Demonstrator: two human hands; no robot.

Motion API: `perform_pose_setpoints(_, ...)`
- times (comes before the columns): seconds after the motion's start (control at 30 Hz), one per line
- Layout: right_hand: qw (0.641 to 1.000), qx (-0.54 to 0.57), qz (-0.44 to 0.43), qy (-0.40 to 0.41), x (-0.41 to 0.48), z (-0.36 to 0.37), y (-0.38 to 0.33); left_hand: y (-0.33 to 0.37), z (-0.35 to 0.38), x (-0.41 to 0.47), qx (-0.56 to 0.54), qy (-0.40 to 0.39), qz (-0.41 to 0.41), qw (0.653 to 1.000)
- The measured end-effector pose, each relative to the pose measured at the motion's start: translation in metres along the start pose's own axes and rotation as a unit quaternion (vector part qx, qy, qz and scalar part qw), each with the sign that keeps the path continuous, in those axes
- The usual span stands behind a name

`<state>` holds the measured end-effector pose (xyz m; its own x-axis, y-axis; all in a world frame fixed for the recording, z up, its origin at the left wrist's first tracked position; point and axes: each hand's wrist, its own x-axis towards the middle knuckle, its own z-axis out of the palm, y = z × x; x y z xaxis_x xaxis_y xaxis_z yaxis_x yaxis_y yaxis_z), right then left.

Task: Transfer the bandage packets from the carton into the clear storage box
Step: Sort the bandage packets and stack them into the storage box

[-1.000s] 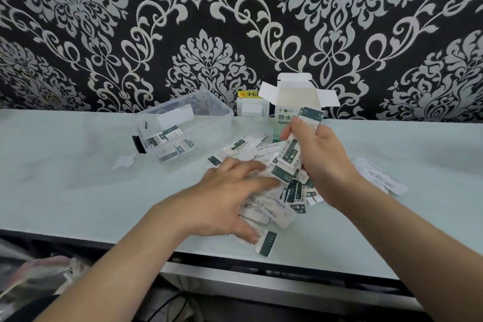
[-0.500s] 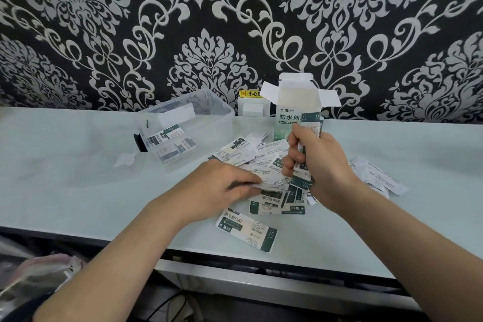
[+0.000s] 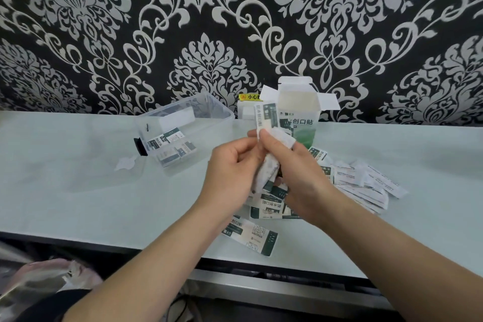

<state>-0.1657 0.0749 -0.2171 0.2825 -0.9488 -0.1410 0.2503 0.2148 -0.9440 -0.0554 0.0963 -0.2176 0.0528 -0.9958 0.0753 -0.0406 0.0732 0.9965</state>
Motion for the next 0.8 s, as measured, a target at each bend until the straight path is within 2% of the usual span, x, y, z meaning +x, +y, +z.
perform_pose_setpoints(0.13, 0.998, -0.015, -0.019, 0.061, 0.002, -0.004, -0.001, 0.003, 0.006, 0.001, -0.002, -0.05, 0.013, 0.999)
perform_pose_setpoints(0.2, 0.997, 0.014, -0.016, 0.073, 0.002, -0.004, -0.003, 0.004, 0.006, 0.001, 0.042, -0.032, 0.024, 0.998)
perform_pose_setpoints(0.33, 0.998, 0.035, 0.003, 0.055, 0.003, -0.007, -0.004, 0.009, -0.003, 0.004, 0.061, 0.046, 0.01, 0.997)
perform_pose_setpoints(0.47, 0.998, 0.052, 0.021, 0.02, 0.001, -0.01, -0.004, 0.01, -0.01, 0.007, 0.035, 0.022, -0.042, 0.998)
perform_pose_setpoints(0.63, 0.999, 0.05, 0.004, 0.012, 0.001, -0.009, -0.001, 0.008, -0.009, 0.007, 0.004, 0.038, -0.068, 0.997)
perform_pose_setpoints(0.73, 0.996, 0.086, 0.01, 0.006, 0.002, -0.011, -0.001, 0.008, -0.009, 0.006, 0.01, 0.075, -0.024, 0.997)
perform_pose_setpoints(0.8, 0.995, 0.095, 0.014, 0.011, 0.004, -0.011, -0.001, 0.009, -0.015, 0.008, 0.064, 0.118, 0.06, 0.989)
